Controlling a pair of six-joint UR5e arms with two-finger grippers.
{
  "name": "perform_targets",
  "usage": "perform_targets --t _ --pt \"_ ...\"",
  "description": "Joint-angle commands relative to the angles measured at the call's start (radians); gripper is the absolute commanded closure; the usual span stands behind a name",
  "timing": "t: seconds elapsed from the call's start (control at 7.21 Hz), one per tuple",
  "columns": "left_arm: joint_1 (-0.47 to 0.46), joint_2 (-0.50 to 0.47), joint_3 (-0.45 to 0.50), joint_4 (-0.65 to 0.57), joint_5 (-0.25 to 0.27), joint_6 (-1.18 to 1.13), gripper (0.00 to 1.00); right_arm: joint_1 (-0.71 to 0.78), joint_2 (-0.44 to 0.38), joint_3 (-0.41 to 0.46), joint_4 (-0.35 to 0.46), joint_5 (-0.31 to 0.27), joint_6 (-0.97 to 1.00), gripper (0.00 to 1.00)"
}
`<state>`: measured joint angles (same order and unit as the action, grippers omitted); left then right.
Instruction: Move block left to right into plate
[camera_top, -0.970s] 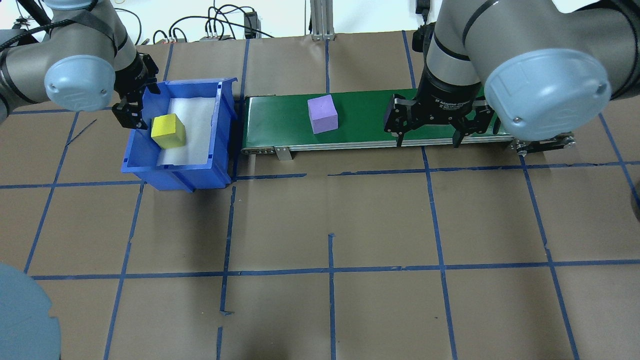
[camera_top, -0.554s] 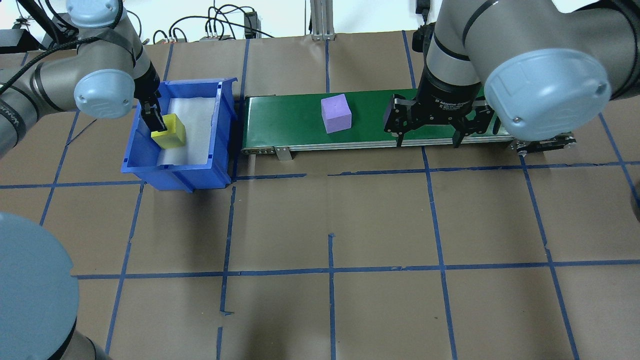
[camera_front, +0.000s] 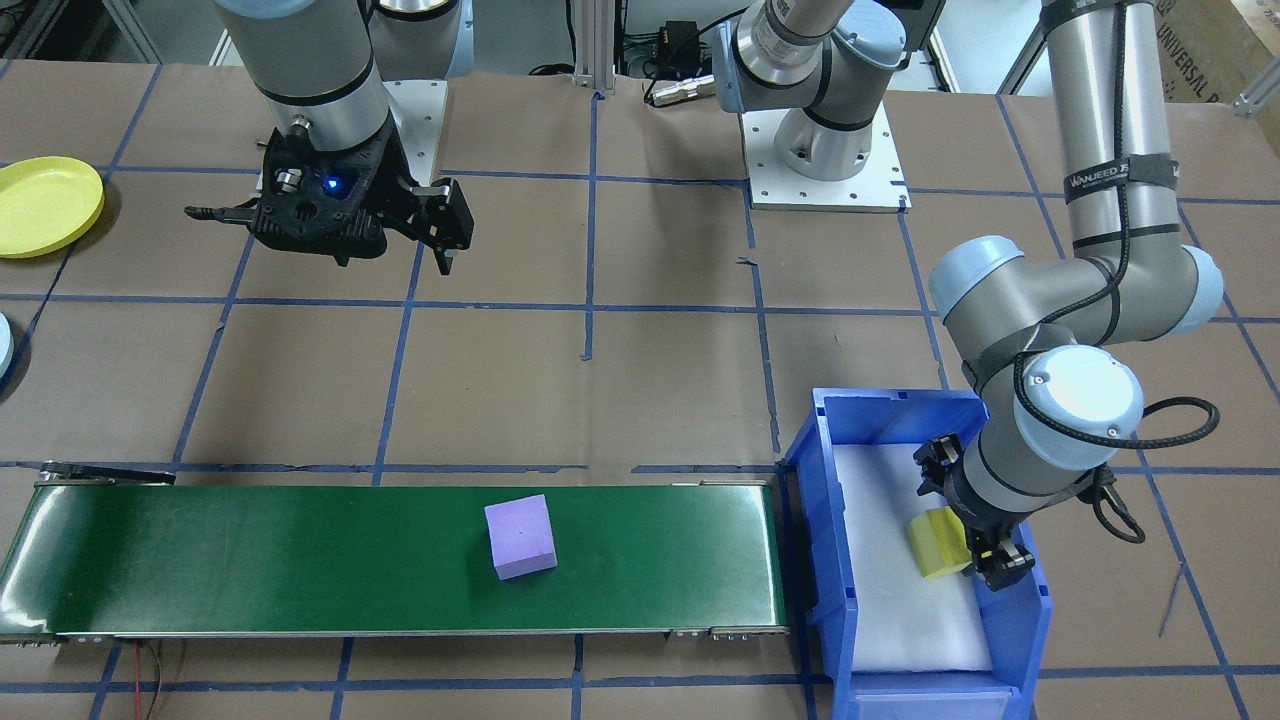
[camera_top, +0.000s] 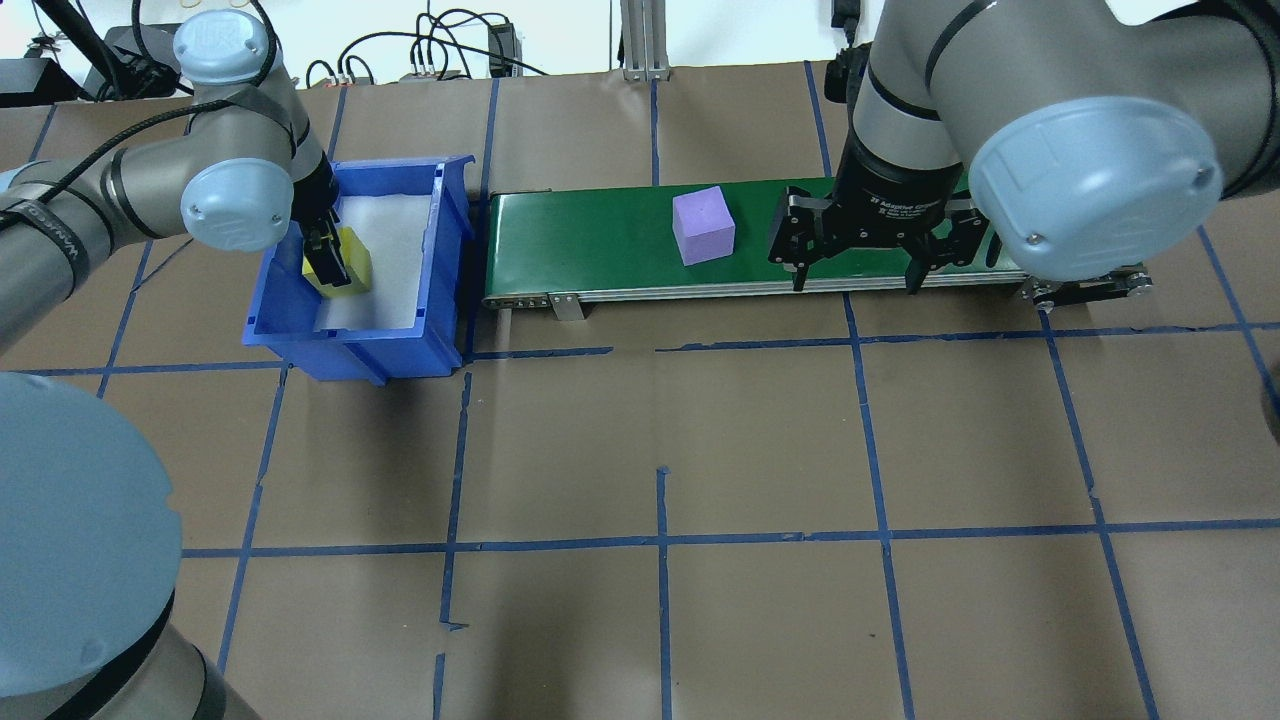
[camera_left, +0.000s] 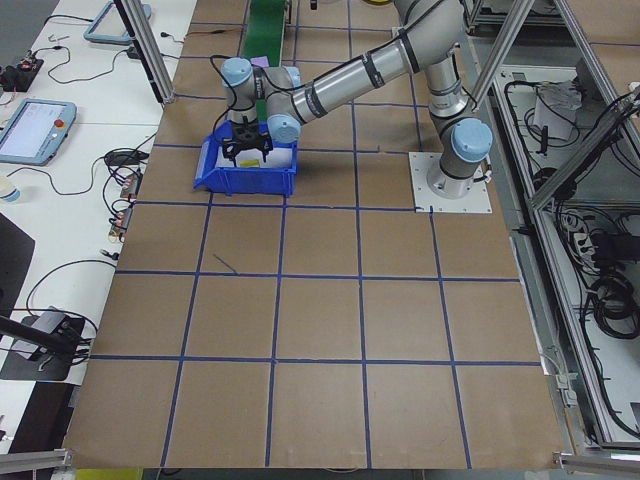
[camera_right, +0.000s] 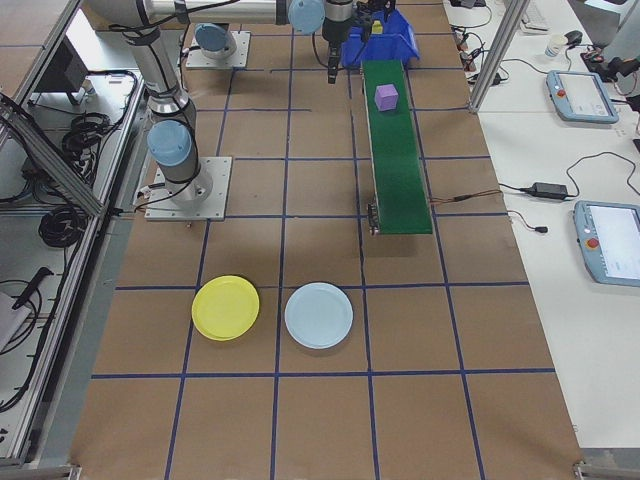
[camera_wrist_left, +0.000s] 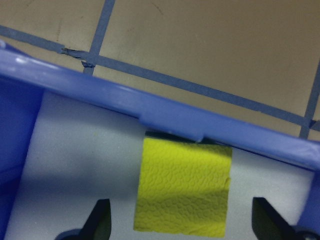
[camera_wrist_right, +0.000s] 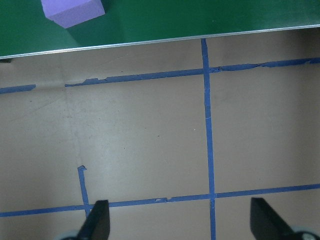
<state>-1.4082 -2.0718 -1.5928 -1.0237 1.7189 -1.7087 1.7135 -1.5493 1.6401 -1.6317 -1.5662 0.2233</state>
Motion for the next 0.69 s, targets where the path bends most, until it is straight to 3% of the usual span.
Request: perform_targets --t 0.0,0.14,0.28,0.55 --pt "0.000 -0.018 -0.006 0.040 0.017 0.000 0.04 0.000 0.000 0.000 0.001 0.000 0.001 0.00" --pt "0.000 -0.014 -0.007 0.063 0.022 -0.011 0.42 0.000 0.000 0.000 0.001 0.000 0.001 0.00" --pt "0.000 0.005 -0.007 0.059 0.009 -0.003 0.88 0.000 0.000 0.000 0.003 0.000 0.001 0.00" --pt "0.000 0.007 -0.001 0.056 0.005 -0.006 0.88 0.000 0.000 0.000 0.003 0.000 0.001 0.00"
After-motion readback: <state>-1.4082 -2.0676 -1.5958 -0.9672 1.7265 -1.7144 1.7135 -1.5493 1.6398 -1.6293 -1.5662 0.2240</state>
